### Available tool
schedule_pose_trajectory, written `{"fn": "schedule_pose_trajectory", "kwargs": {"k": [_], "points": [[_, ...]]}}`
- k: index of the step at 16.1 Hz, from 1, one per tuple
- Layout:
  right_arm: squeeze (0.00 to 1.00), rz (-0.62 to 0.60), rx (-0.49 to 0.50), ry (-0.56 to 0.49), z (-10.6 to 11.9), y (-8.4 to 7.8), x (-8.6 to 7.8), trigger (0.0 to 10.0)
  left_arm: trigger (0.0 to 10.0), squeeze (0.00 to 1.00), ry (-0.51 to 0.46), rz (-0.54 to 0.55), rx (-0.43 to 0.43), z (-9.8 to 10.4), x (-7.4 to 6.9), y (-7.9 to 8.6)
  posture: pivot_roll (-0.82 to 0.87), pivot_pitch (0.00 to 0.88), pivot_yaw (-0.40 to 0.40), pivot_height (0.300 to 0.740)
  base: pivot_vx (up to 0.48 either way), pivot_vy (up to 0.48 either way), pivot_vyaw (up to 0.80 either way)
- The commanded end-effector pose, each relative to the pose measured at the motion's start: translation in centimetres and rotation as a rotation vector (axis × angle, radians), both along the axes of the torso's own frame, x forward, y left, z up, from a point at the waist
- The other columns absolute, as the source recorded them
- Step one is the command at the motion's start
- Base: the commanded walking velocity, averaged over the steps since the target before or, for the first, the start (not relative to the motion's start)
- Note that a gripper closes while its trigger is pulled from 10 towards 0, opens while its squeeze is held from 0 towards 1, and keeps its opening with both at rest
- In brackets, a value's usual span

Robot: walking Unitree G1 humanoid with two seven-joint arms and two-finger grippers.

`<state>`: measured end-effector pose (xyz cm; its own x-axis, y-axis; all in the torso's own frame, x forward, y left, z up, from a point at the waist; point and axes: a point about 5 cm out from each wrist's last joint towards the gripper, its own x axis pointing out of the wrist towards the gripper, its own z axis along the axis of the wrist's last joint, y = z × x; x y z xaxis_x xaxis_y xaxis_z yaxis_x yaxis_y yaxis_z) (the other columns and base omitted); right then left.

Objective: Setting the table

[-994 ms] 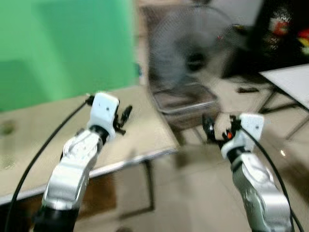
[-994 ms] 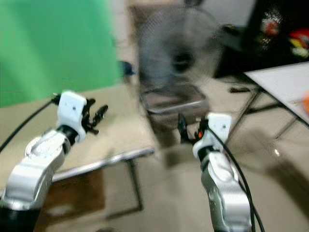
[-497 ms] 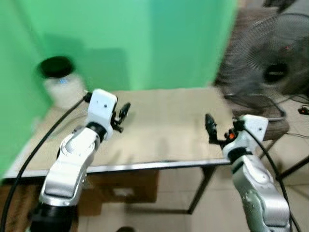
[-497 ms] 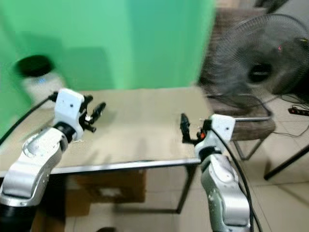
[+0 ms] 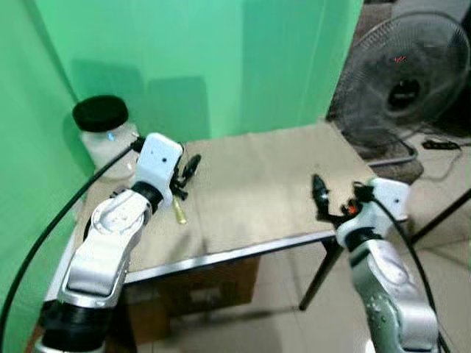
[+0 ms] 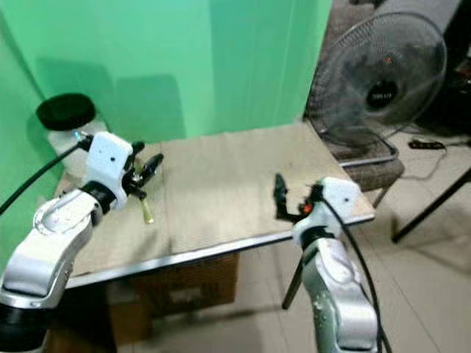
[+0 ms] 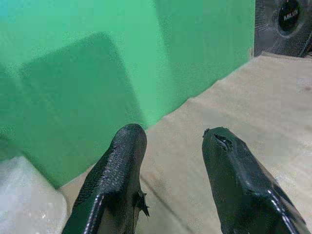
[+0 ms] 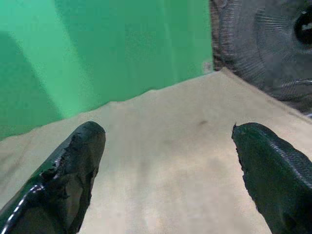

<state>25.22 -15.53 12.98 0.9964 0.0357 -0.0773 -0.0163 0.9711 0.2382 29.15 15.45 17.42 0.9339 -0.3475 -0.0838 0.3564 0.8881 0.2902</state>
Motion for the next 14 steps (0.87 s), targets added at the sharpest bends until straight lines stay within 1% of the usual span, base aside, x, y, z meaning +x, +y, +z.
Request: {"fn": "schedule_pose_trajectory", "kwargs": {"k": [1, 4, 5, 6, 7, 8, 9, 10, 11, 12, 14], "points": [[0.0, -0.016, -0.001, -0.004, 0.3, -0.6, 0.0, 10.0, 10.0, 0.0, -0.006, -0.013, 0.0, 0.1, 0.1, -0.3, 0.06, 0.0, 0.017, 0.74, 0.0, -0.48, 0.0], [0.0, -0.007, 0.001, 0.005, 0.1, -0.7, 0.2, 10.0, 10.0, 0.0, 0.011, -0.022, 0.011, 0.1, 0.2, -0.2, 0.07, 0.0, 0.016, 0.74, 0.0, 0.0, 0.0], [0.0, 0.02, -0.005, 0.018, 0.1, -0.6, 0.4, 10.0, 10.0, 0.0, 0.013, -0.008, 0.039, 0.2, 0.5, 0.4, 0.08, 0.0, 0.013, 0.74, 0.0, 0.0, 0.0], [0.0, 0.085, -0.023, 0.034, -0.1, -0.4, 0.5, 10.0, 10.0, 0.0, 0.05, 0.019, 0.083, 0.1, 0.8, 1.2, 0.08, 0.0, 0.012, 0.74, 0.0, 0.0, 0.0], [0.0, 0.124, -0.041, 0.038, -0.1, -0.2, 0.5, 10.0, 10.0, 0.0, 0.075, 0.036, 0.106, 0.0, 1.0, 1.8, 0.09, 0.0, 0.008, 0.74, 0.0, 0.0, 0.0], [0.0, 0.176, -0.038, 0.038, 0.0, -0.1, 0.5, 10.0, 10.0, 0.0, 0.094, 0.035, 0.128, 0.0, 1.1, 2.5, 0.09, 0.0, 0.003, 0.74, 0.0, 0.0, 0.0], [0.0, 0.204, -0.038, 0.04, 0.0, -0.1, 0.5, 10.0, 10.0, 0.0, 0.105, 0.034, 0.132, 0.1, 1.2, 2.9, 0.09, 0.0, 0.003, 0.74, 0.0, 0.0, 0.0], [0.0, 0.298, -0.05, 0.068, 0.2, 0.2, 1.0, 10.0, 10.0, 1.0, 0.169, 0.038, 0.111, 0.4, 1.7, 4.6, 0.1, 0.0, 0.001, 0.74, 0.0, 0.0, 0.0], [0.0, 0.368, -0.06, 0.083, 0.4, 0.6, 1.3, 10.0, 10.0, 1.0, 0.223, 0.023, 0.103, 0.6, 1.9, 5.6, 0.1, 0.0, 0.0, 0.74, 0.0, 0.0, 0.0], [0.0, 0.402, -0.069, 0.083, 0.5, 0.7, 1.4, 10.0, 10.0, 1.0, 0.251, 0.022, 0.105, 0.6, 2.0, 6.1, 0.11, 0.0, -0.003, 0.74, 0.0, 0.0, 0.0], [0.0, 0.517, -0.105, 0.08, 1.0, 1.1, 1.5, 10.0, 10.0, 1.0, 0.368, -0.013, 0.161, 0.5, 2.1, 7.9, 0.11, 0.0, -0.009, 0.74, 0.0, 0.0, 0.0]]}}
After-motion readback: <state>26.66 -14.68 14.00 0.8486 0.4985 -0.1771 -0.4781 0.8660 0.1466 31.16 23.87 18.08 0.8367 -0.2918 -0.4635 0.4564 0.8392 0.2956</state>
